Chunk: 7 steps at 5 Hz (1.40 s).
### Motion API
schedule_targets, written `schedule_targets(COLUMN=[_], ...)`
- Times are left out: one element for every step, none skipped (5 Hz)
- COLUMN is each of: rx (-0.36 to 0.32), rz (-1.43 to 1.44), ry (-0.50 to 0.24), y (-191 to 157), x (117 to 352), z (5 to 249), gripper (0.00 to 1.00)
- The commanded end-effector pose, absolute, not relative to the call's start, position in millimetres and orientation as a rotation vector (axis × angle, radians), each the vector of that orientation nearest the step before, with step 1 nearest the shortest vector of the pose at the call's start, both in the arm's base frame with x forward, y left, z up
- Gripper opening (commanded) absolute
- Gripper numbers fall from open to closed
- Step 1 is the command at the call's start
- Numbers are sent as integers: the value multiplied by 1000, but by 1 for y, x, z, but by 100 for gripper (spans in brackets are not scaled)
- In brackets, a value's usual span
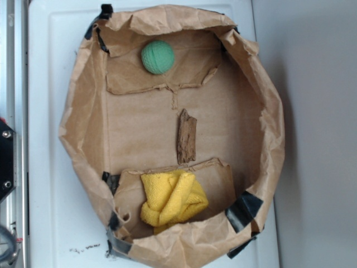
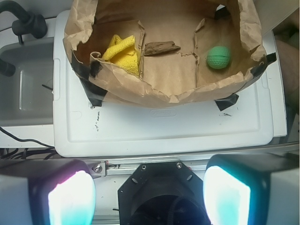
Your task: Grab the yellow cloth.
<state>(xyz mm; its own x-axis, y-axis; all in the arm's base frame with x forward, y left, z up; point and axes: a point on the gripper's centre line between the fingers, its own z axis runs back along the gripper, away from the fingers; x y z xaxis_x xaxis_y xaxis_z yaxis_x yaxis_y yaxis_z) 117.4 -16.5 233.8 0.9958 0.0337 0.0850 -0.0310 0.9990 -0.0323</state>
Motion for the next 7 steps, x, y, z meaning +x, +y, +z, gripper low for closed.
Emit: schedule_targets(rx=[-13,-20,-60,-20,51,-21,-121], rz=[-126,-159,-258,-246,-316,-445,-538], ry=[-125,-141,-172,-182,-199,-202,-174], y=[-16,-12,5,15,6,-18,-34], x=[188,224,261,281,289,281,277], z=[216,214,205,183,138,101,93], gripper=[100,100,100,100,100,100,100])
